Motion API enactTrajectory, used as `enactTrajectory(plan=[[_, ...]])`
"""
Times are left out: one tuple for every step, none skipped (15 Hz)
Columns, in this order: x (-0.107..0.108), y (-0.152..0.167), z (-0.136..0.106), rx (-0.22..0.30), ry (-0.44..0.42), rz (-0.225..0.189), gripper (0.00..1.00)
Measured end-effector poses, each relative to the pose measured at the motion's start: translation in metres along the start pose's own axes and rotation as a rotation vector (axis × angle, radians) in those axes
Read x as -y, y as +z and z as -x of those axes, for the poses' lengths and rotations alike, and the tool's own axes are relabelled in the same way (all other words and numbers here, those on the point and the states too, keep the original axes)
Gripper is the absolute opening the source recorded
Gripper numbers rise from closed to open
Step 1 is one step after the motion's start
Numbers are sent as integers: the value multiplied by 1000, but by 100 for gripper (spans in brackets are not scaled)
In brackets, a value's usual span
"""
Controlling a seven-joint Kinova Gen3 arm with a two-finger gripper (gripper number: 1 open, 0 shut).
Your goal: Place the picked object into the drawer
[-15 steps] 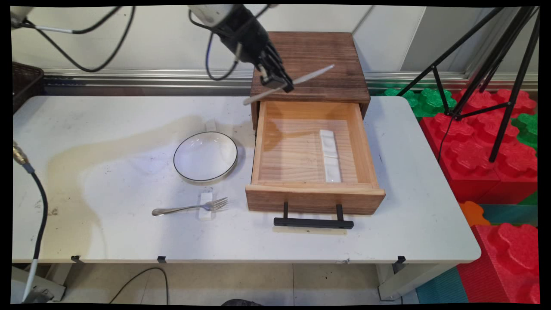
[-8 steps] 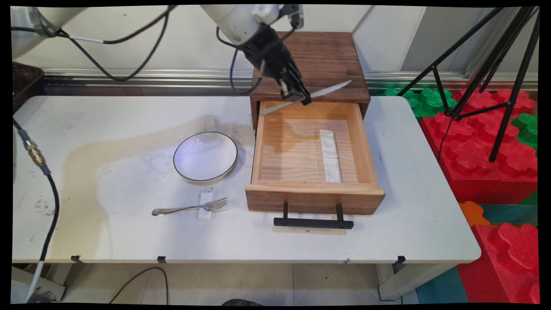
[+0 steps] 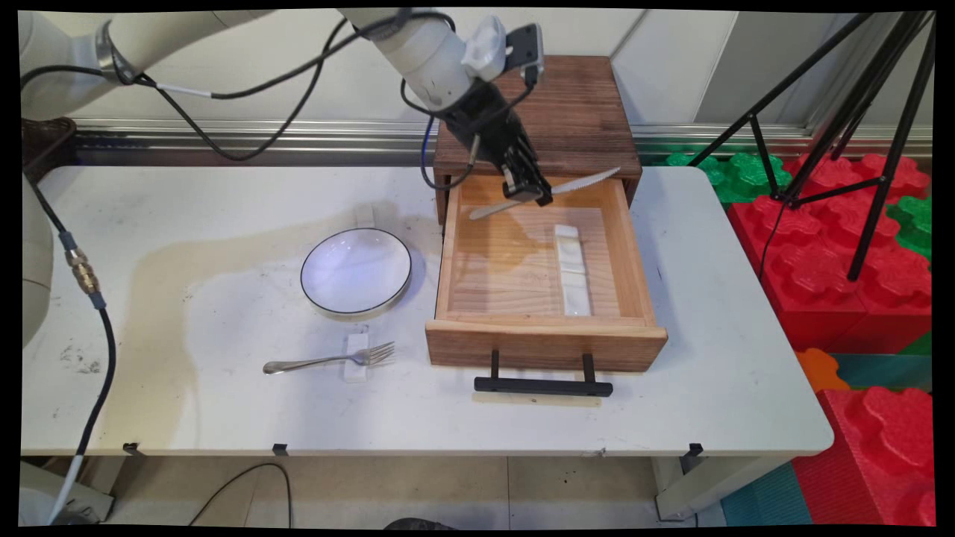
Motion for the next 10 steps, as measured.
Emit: enactTrajectory(plan=[[0,4,2,2,0,2,0],[0,8,3,3,-1,3,0],[0,12,5,6,-2,4,0],[0,16,7,8,-3,4,0],[0,19,10,12,-5,5,0],[0,23,12,15,-6,6,0],[0,28,15,20,-8,8,0],[0,32,18,25,-11,8,0],[0,35,20,28,-13,8,0],[0,39,23,31,-16,8,0]])
